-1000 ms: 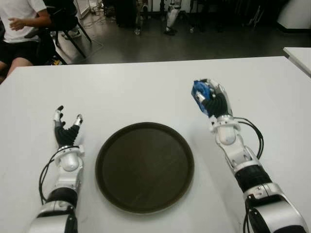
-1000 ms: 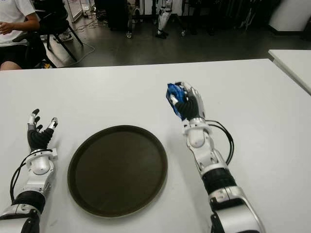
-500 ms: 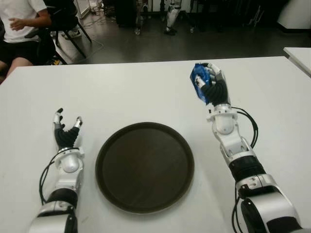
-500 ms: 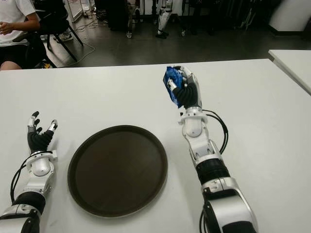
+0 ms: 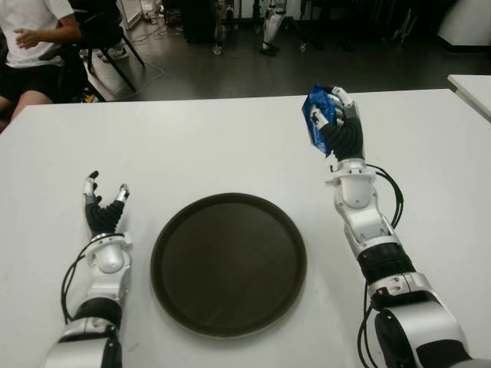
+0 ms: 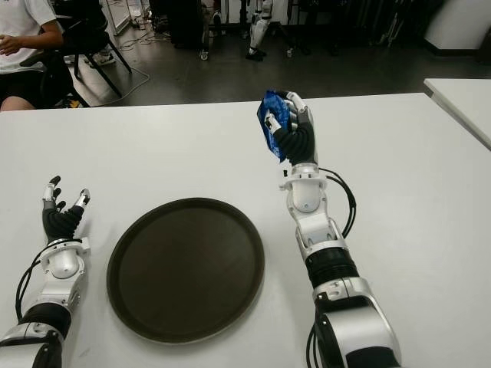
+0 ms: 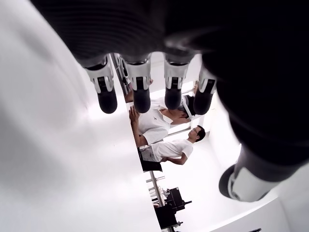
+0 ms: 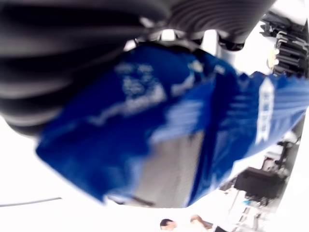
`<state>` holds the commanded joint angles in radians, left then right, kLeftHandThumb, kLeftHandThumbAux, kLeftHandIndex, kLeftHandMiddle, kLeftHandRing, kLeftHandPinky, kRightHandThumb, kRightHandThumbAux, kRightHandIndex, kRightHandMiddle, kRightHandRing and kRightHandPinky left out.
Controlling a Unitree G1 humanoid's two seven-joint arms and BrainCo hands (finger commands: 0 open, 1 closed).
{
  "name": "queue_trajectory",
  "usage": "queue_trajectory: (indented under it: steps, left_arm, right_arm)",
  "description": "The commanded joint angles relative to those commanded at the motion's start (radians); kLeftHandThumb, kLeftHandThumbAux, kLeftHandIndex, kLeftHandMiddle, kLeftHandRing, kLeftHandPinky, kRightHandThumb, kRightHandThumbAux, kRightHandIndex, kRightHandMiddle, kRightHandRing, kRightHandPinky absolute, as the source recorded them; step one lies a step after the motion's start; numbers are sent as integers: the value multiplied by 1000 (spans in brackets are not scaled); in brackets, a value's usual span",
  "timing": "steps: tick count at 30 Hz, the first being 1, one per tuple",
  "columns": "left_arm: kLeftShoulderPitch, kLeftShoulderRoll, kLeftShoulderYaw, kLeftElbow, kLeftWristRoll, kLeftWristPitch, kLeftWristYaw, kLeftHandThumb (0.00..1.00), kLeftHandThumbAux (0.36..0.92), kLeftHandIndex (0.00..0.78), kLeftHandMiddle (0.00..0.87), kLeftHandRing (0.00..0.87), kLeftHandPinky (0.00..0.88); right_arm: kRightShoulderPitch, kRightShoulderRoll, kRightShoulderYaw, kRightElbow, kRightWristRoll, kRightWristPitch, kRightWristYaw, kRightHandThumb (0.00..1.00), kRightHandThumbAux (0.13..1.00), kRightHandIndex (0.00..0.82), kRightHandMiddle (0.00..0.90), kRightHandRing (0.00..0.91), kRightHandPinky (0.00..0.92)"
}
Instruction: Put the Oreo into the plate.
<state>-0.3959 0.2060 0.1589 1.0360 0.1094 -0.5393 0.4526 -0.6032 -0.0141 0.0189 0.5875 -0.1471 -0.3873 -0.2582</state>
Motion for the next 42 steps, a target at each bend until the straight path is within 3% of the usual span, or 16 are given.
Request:
queue_trajectory:
  steps: [13, 17, 21, 25, 31, 38, 42]
  left_arm:
    - [-3, -1, 0, 7, -5, 16, 0, 0, 662, 60, 73, 52, 47]
    - [-4, -4, 4, 9, -14, 21, -7, 3, 670, 59, 70, 48, 41]
    - [-5, -5, 6, 10, -18, 22, -11, 12, 684, 54, 60, 39, 38]
    - [-6, -7, 9, 9, -25, 18, -23, 22, 687, 55, 56, 35, 33]
    - [-1, -6, 13, 3, -34, 8, -37, 23, 688, 59, 63, 41, 34]
    - [4, -14, 15, -1, -32, 4, -28, 13, 681, 59, 63, 45, 46]
    - [6, -16, 15, -8, -32, 13, -22, 22, 683, 52, 60, 41, 44]
  right_arm:
    - [-1, 26, -22, -24, 122, 8, 145, 708, 716, 441, 805, 802, 796]
    - [-12, 53, -31, -2, 191, 15, 230, 708, 716, 441, 813, 811, 813]
    - [-24, 84, -26, 29, 197, 16, 247, 708, 715, 440, 823, 821, 826]
    - [-31, 111, -14, 51, 189, 7, 252, 708, 715, 440, 829, 829, 835]
    - [-2, 139, 40, -9, 120, 9, 229, 709, 714, 441, 830, 833, 842]
    - [13, 135, 70, -15, 60, -12, 220, 708, 714, 441, 826, 833, 840]
    - [-7, 129, 84, 41, 20, -53, 203, 708, 714, 441, 835, 844, 850]
